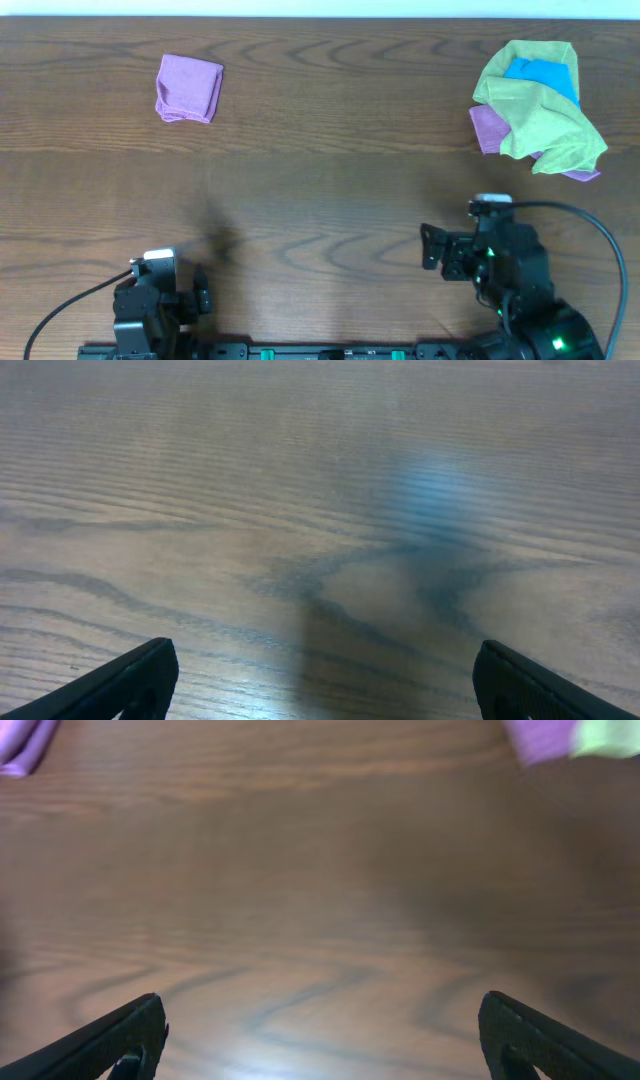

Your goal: Fold the cloth

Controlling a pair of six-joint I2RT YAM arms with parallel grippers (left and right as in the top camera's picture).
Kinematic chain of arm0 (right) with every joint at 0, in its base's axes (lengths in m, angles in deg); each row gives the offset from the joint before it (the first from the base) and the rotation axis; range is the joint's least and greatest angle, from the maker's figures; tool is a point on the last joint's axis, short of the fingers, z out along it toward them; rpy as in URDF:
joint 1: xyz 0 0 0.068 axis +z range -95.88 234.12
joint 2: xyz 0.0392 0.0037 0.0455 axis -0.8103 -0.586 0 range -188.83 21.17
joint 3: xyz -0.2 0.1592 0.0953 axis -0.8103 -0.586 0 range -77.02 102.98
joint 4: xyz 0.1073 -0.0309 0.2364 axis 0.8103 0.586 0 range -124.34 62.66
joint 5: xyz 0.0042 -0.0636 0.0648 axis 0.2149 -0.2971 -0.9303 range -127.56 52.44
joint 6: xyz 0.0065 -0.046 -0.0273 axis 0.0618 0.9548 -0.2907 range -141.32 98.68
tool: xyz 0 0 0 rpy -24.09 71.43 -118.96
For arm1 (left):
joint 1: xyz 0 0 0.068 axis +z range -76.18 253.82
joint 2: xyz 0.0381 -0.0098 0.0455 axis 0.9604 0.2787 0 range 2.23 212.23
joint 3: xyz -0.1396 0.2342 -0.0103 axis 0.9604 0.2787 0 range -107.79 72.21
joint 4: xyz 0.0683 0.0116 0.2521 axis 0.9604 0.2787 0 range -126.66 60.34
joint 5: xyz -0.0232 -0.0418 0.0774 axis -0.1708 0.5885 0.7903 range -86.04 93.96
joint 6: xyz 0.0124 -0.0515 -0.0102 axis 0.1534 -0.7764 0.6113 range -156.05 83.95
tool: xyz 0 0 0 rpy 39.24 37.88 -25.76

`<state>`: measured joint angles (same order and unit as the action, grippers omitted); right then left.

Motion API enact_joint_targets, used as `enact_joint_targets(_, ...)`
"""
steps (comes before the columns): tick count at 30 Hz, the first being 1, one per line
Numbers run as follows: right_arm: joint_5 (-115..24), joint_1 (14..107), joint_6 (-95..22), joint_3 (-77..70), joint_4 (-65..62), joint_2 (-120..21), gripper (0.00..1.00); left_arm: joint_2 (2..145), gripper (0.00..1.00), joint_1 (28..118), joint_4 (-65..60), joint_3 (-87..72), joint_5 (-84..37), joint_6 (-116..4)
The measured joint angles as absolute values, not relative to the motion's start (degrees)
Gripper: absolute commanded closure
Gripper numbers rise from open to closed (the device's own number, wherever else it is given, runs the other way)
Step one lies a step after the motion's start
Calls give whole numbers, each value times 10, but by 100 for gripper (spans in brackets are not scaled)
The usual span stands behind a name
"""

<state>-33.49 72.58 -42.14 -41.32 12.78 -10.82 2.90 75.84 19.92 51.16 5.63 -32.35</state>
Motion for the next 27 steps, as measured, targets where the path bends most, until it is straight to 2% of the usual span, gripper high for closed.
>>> enact_joint_targets(14,-317,615,-270,-554,126,100,1,28,5,758,200,512,56,-321)
enact_joint_targets(27,-318,581,-222,-612,127,160,1,28,5,758,200,512,56,-321)
